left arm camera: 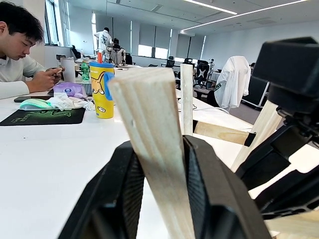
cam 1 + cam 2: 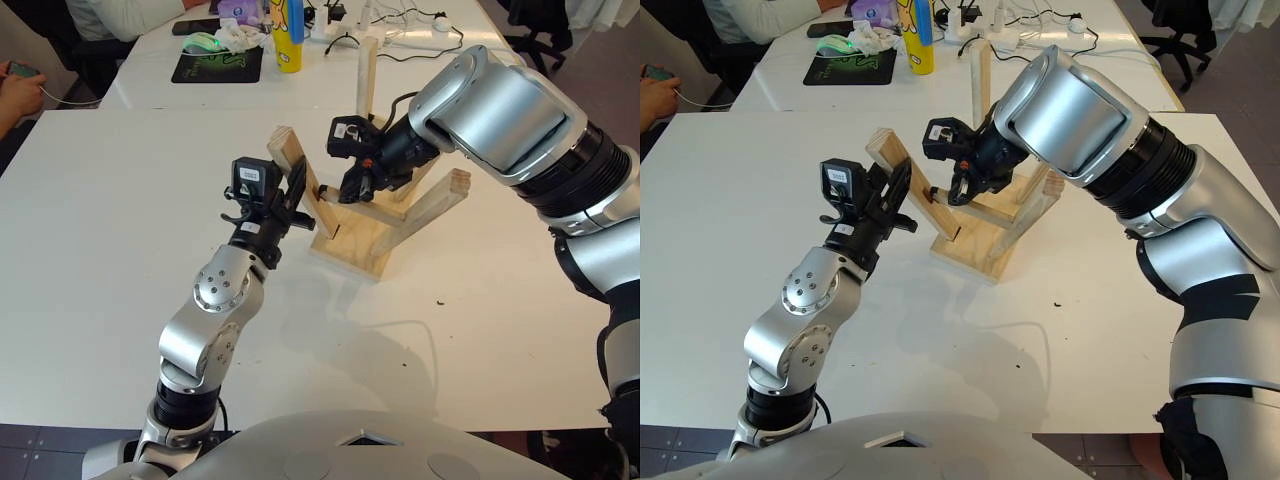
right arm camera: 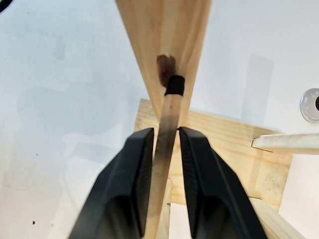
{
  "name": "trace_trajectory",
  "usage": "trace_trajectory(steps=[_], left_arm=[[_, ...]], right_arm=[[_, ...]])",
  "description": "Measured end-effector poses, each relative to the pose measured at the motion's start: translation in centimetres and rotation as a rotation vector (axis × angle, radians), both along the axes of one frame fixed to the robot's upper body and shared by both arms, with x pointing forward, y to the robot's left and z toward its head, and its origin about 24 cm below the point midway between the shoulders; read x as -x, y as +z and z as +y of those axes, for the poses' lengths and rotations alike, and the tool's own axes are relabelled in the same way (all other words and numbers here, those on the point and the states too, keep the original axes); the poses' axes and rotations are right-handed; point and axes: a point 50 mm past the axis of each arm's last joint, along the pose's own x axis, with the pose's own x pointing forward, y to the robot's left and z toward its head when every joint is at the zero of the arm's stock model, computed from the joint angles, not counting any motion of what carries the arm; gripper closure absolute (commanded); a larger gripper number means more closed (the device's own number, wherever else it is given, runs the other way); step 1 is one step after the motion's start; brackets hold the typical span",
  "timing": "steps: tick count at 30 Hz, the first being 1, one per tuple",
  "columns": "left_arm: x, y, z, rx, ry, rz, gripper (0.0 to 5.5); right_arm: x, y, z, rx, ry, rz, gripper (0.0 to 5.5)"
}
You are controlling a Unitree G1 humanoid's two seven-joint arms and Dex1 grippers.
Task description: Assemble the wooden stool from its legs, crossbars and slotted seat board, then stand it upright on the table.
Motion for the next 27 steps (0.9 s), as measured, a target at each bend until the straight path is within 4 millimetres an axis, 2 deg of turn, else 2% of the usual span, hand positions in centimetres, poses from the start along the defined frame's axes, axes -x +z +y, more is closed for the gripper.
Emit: trace_trajectory(steps=[3, 5, 27], left_arm=[[0.0, 0.0, 0.0, 0.0, 0.002, -0.001, 4.43], [0.0, 0.0, -0.1, 0.001, 0.004, -0.001, 4.43], [-1.0, 0.0, -0.8, -0.032, -0.049, -0.04, 4.43]], right_arm=[[0.1, -0.5, -0.4, 0.015, -0.001, 0.006, 4.55], [0.1, -1.0, -0.6, 0.023, -0.009, 0.017, 4.83], [0.4, -1.0, -1.7, 0.015, -0.065, -0.029, 4.9]])
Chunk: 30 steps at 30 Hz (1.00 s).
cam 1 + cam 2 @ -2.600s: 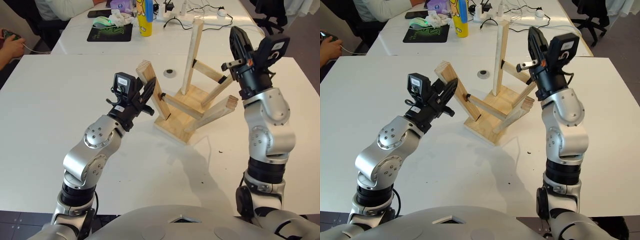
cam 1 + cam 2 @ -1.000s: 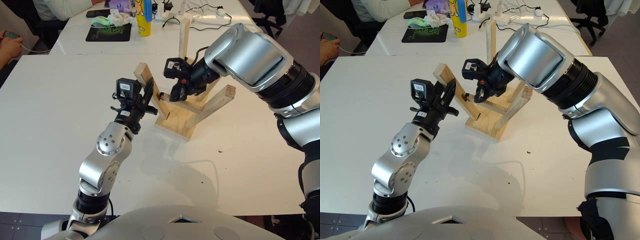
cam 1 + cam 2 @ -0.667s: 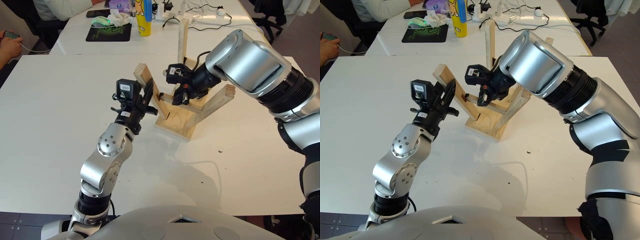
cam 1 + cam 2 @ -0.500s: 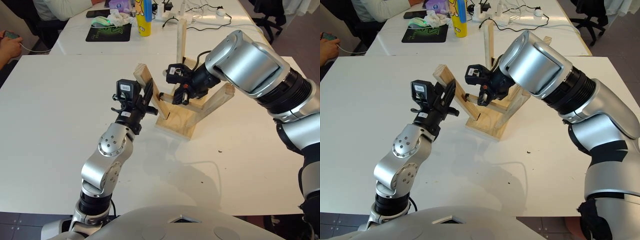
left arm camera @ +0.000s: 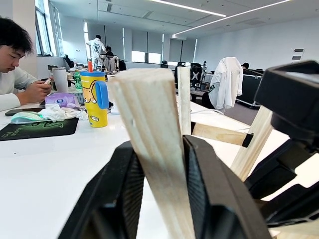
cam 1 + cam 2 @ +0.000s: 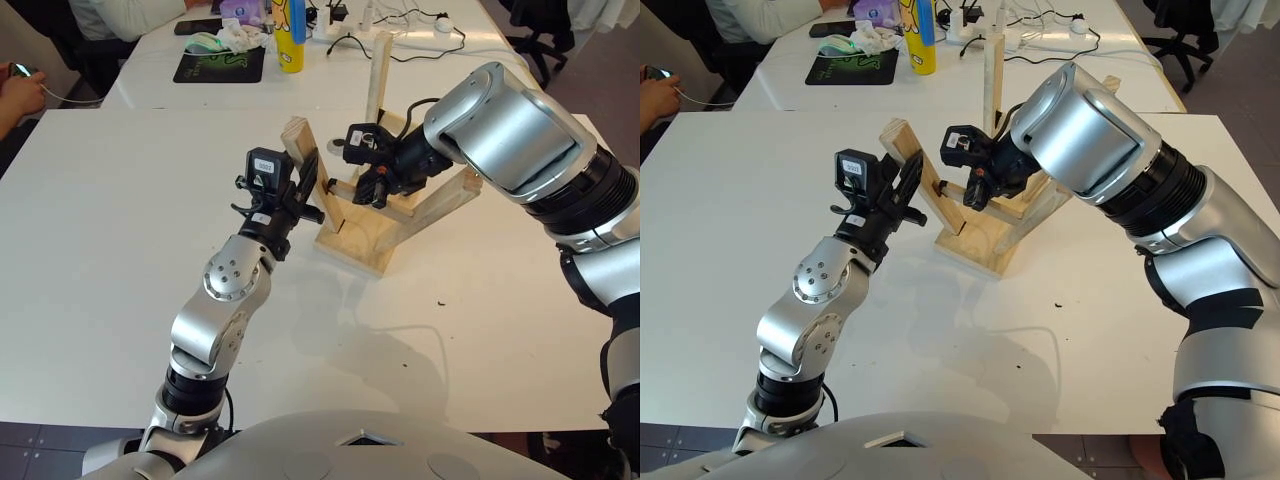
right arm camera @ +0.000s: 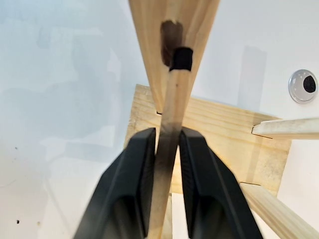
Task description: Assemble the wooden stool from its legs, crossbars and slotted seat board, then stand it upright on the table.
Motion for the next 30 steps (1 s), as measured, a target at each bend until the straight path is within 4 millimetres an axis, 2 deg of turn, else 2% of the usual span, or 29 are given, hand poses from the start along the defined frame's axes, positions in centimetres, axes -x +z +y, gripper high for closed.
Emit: trace_trajectory(steps=[17, 30], left_arm=[[-0.2, -0.9, 0.8, 0.085, -0.018, 0.05, 4.43], [-0.3, -0.6, -0.2, 0.04, -0.048, 0.035, 4.43]], right_arm=[[0.3, -0.5, 0.2, 0.01, 0.012, -0.003, 4.92], [0.4, -0.4, -0.2, 0.011, 0.011, -0.011, 4.92]])
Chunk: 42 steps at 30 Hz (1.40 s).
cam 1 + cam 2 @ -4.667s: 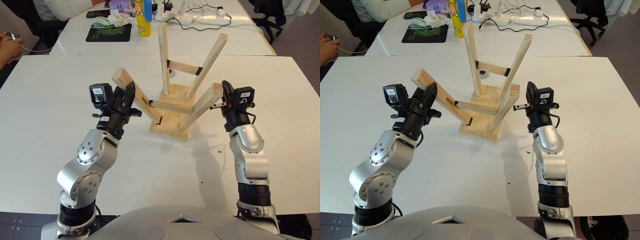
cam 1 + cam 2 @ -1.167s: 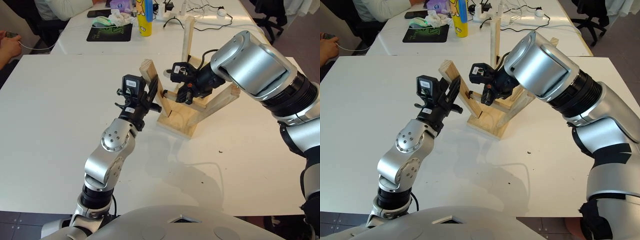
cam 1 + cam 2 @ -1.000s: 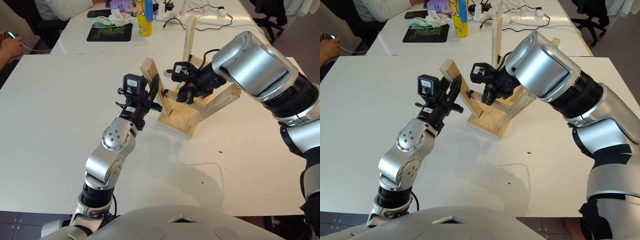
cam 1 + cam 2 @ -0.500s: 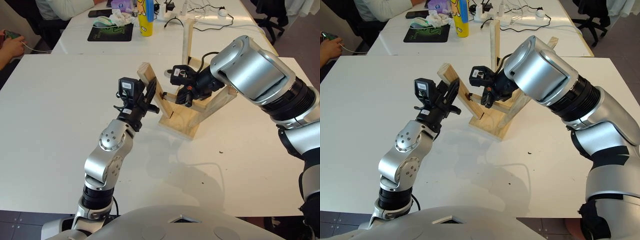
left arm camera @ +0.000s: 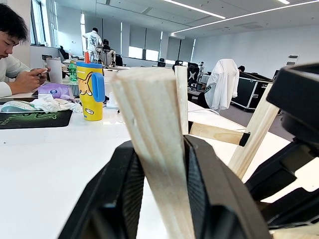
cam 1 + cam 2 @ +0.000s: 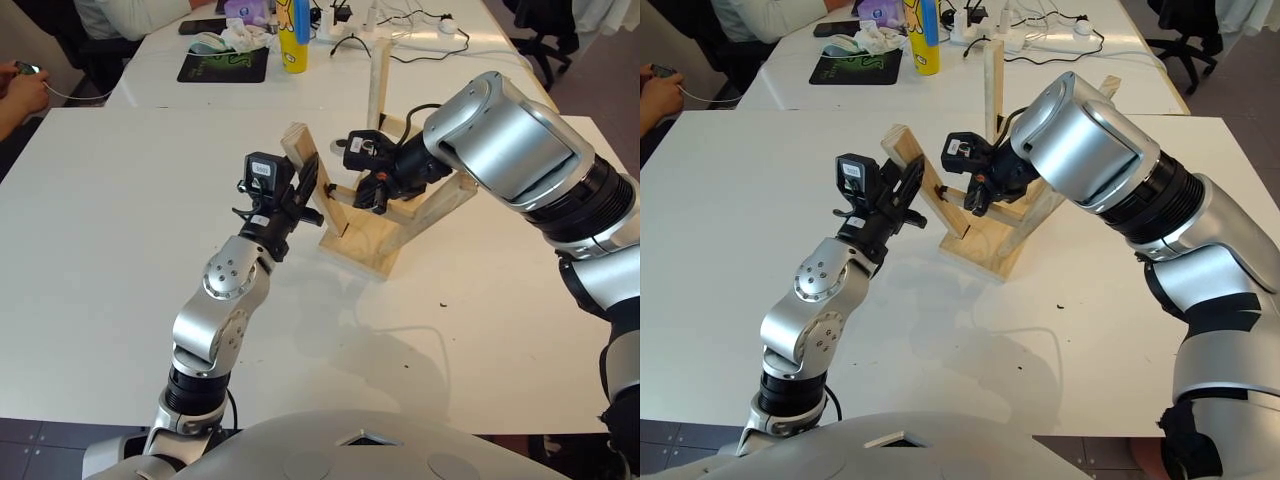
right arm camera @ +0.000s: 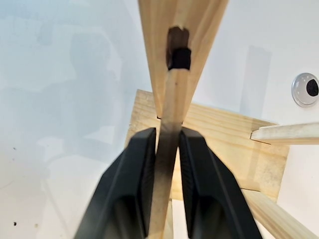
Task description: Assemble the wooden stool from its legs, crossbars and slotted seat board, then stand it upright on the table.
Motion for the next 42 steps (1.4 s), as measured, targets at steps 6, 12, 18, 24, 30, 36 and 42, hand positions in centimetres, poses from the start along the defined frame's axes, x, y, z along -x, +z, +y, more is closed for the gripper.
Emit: trace_trajectory(steps=[6, 12, 18, 24, 30, 36, 42], left_arm=[[-0.2, 0.3, -0.6, -0.032, -0.033, -0.012, 4.43], [0.0, 0.4, -1.0, -0.097, -0.045, -0.036, 4.4], [0.4, 0.6, -1.4, -0.256, -0.075, -0.109, 4.22], [0.5, 0.7, -1.7, -0.319, -0.095, -0.144, 4.19], [0.5, 0.7, -1.7, -0.312, -0.111, -0.151, 4.18], [0.5, 0.4, -1.2, -0.291, -0.097, -0.139, 4.18], [0.4, 0.1, -1.0, -0.287, -0.092, -0.134, 4.18]], right_arm=[[0.1, 0.0, -0.1, 0.007, 0.013, -0.02, 4.92], [0.1, -0.1, -0.2, 0.009, 0.01, -0.02, 4.92], [0.3, 0.0, -0.6, 0.013, -0.001, 0.001, 4.92], [0.3, 0.0, -0.8, 0.015, -0.012, 0.011, 4.92], [0.3, -0.8, -0.7, 0.003, -0.017, 0.057, 3.7], [-0.1, -0.9, -0.1, -0.05, -0.022, 0.081, 3.51], [-0.8, 0.7, 0.7, -0.137, 0.001, 0.032, 3.51]])
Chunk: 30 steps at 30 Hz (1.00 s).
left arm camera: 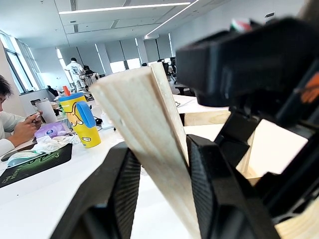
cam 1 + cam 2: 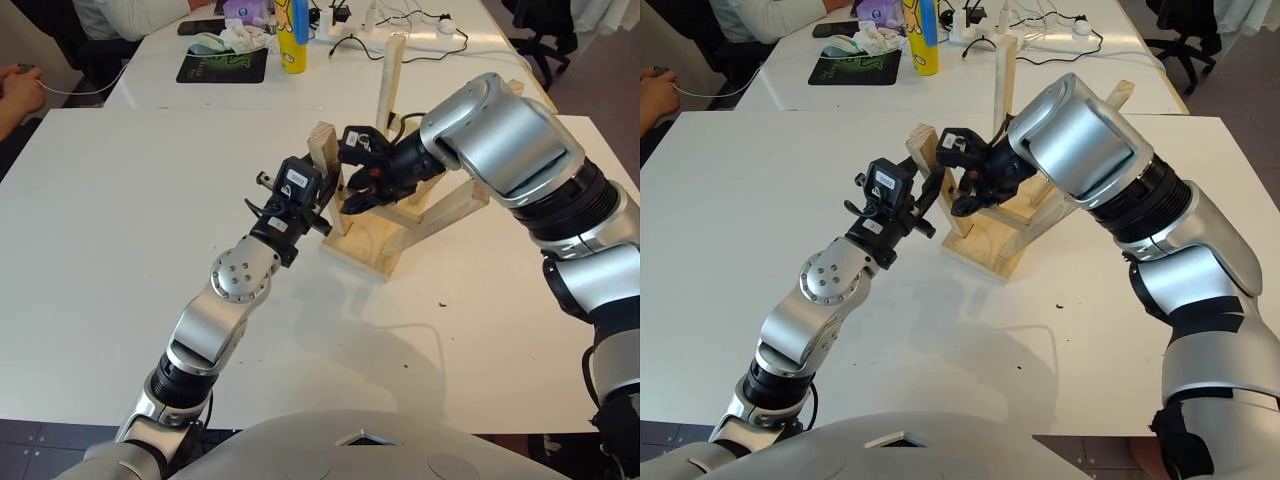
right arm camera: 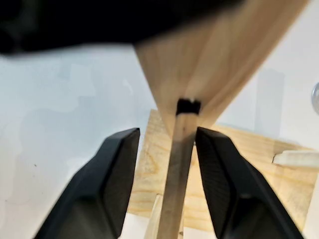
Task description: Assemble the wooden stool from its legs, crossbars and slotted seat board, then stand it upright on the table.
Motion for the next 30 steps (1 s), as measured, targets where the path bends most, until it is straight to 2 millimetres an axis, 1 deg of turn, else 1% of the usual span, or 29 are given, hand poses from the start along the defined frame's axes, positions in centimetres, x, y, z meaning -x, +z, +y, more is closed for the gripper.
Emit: trace_trajectory(steps=[2, 7, 10, 12, 15, 18, 20, 22, 24, 25, 27, 28, 30], left_arm=[[0.0, -0.1, 0.1, 0.003, 0.003, 0.004, 4.18], [0.0, -0.1, 0.1, 0.004, -0.003, 0.003, 4.18], [0.0, -0.1, 0.1, 0.004, -0.003, 0.003, 4.18], [0.0, -0.1, 0.1, 0.005, -0.002, 0.004, 4.18], [0.1, -0.2, 0.2, 0.008, 0.002, 0.006, 4.18], [0.1, -0.4, 0.4, 0.015, 0.01, 0.009, 4.18], [0.2, -0.4, 0.4, 0.021, 0.013, 0.012, 4.18], [0.3, -0.5, 0.5, 0.026, 0.016, 0.013, 4.18], [0.4, -0.5, 0.6, 0.03, 0.016, 0.014, 4.18], [0.5, -0.5, 0.6, 0.032, 0.016, 0.016, 4.18], [0.6, -0.5, 0.7, 0.038, 0.016, 0.02, 4.18], [0.6, -0.5, 0.7, 0.044, 0.016, 0.025, 4.18], [0.7, -0.6, 1.0, 0.063, 0.01, 0.039, 4.18]], right_arm=[[-0.1, 0.7, 0.0, -0.008, 0.007, -0.023, 3.51], [-0.3, 1.0, -0.4, -0.004, 0.027, -0.055, 3.51], [-1.0, 2.4, -1.0, -0.028, 0.0, -0.086, 3.51], [-1.6, 5.0, -1.5, -0.08, -0.046, -0.14, 3.51], [-2.0, 7.7, -2.0, -0.178, -0.092, -0.178, 3.51], [-2.4, 10.3, -2.6, -0.316, -0.161, -0.247, 3.51], [-2.6, 12.5, -3.2, -0.457, -0.225, -0.356, 3.51], [-3.0, 14.3, -4.2, -0.591, -0.313, -0.458, 3.51], [-3.4, 15.4, -5.9, -0.681, -0.425, -0.556, 3.51], [-3.6, 15.6, -7.4, -0.728, -0.525, -0.621, 3.51], [-4.0, 14.8, -9.5, -0.757, -0.651, -0.67, 3.51], [-4.0, 14.0, -10.3, -0.764, -0.7, -0.687, 3.51], [-3.9, 11.2, -12.2, -0.769, -0.822, -0.709, 3.51]])
